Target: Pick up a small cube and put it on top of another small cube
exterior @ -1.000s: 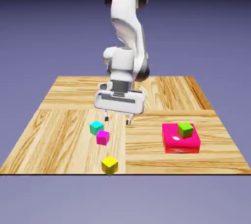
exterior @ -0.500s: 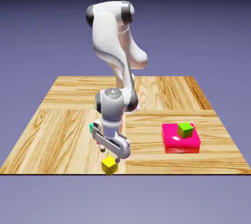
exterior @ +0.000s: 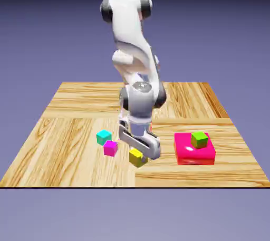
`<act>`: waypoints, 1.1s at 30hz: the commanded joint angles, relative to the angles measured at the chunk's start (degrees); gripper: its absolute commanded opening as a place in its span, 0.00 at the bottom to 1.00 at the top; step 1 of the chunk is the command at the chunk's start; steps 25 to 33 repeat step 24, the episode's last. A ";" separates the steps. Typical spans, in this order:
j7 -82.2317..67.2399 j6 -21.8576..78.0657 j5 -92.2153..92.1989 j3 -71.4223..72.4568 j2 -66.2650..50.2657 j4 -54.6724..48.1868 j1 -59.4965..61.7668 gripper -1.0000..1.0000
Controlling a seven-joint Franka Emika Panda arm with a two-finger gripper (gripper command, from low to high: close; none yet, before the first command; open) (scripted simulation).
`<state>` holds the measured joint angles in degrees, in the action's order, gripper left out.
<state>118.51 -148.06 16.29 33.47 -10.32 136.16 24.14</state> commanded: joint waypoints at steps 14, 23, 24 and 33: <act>29.23 10.21 -9.49 23.42 12.77 5.10 -5.77 0.00; 42.84 4.68 9.27 31.00 0.02 6.06 3.58 1.00; 42.84 4.68 9.27 31.00 0.02 6.06 3.58 1.00; 42.84 4.68 9.27 31.00 0.02 6.06 3.58 1.00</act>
